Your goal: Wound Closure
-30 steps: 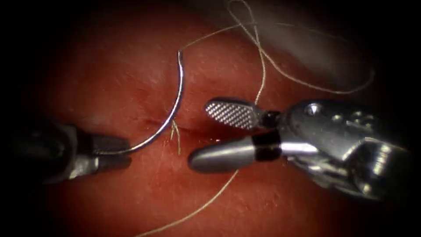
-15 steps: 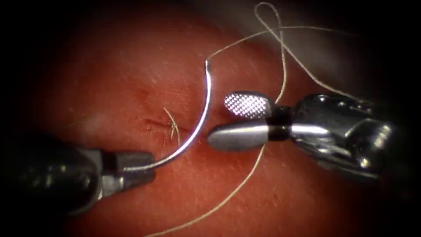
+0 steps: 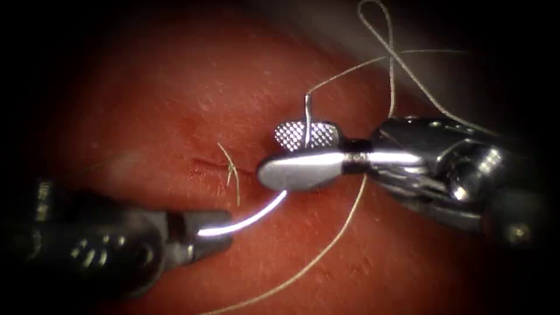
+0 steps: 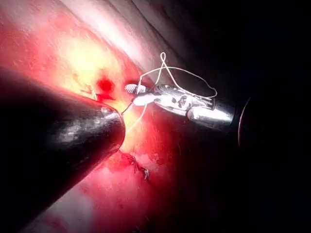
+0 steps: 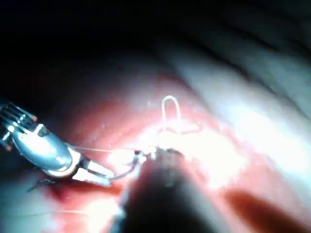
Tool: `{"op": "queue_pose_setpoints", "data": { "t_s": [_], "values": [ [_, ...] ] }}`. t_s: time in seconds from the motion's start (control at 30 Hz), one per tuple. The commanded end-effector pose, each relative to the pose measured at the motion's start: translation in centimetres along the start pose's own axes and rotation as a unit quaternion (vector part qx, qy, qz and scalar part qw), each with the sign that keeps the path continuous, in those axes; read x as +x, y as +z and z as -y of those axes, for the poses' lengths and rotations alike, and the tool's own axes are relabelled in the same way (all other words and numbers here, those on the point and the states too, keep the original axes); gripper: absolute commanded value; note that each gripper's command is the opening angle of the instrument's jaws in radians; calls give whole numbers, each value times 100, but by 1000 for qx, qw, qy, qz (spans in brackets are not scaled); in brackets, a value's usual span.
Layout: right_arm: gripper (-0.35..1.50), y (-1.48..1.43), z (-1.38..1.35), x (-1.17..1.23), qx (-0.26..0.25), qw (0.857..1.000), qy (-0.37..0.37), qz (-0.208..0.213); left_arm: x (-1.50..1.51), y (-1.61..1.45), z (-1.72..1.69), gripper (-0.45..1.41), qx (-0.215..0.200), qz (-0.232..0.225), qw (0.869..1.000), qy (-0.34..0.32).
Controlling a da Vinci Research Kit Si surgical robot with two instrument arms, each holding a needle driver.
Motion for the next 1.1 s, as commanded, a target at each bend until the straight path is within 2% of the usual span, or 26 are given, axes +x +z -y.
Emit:
{"op": "queue_pose_setpoints", "data": {
  "t_s": [0.03,0.2,0.23,0.27,0.3,0.33,0.37,0.4,0.43,0.47,0.5,0.53,0.6,0.67,0.8,0.83,0.87,0.97,1.0,1.1],
  "values": [
    [-35,7,-4,1,4,1000,-3,3,1,5,-5,-35,-2,-2,1000,0],
    [-35,0,-7,5,-17,999,-28,-10,4,5,-6,-35,-12,-12,1000,2],
    [-35,-3,-8,6,-21,999,-39,-12,5,5,-5,-2,-19,-20,1000,1],
    [-35,-5,-8,6,-21,999,-42,-11,7,5,-3,21,-31,-30,999,-9],
    [-35,-5,-8,6,-21,999,-42,-11,7,5,-3,21,-31,-30,999,-9],
    [-35,-6,-8,7,-21,999,-48,-11,8,5,-2,33,-51,-37,997,-41],
    [-35,-9,-10,8,-23,997,-69,-10,12,3,2,54,-118,-58,984,-124],
    [-35,-9,-10,8,-24,997,-77,-9,14,2,3,64,-138,-64,976,-155],
    [-35,-11,-12,10,-26,994,-107,-8,19,-4,9,61,-209,-90,944,-240],
    [-35,-12,-13,11,-27,992,-122,-8,22,-9,13,65,-238,-98,930,-264],
    [-35,-12,-13,11,-27,992,-122,-8,22,-9,13,65,-238,-98,930,-264],
    [-35,-13,-14,11,-26,988,-154,-5,26,-15,20,67,-268,-106,913,-289],
    [-35,-14,-11,11,-13,978,-210,0,30,-22,37,69,-304,-118,891,-317],
    [-35,-15,-10,11,-9,973,-230,0,31,-24,45,70,-307,-117,886,-326],
    [-35,-18,3,17,28,938,-345,7,28,-16,73,70,-310,-97,883,-339],
    [-35,-18,3,17,28,938,-345,7,28,-16,73,70,-310,-97,883,-339],
    [-35,-18,8,18,41,925,-377,9,26,-11,77,70,-316,-83,881,-341],
    [-35,-18,14,22,61,908,-414,9,25,-3,84,70,-325,-59,883,-334],
    [-35,-18,16,24,66,898,-435,10,25,0,85,70,-325,-53,884,-332],
    [-35,-18,19,27,79,882,-465,11,26,6,86,70,-352,-41,876,-329]
  ]
}}
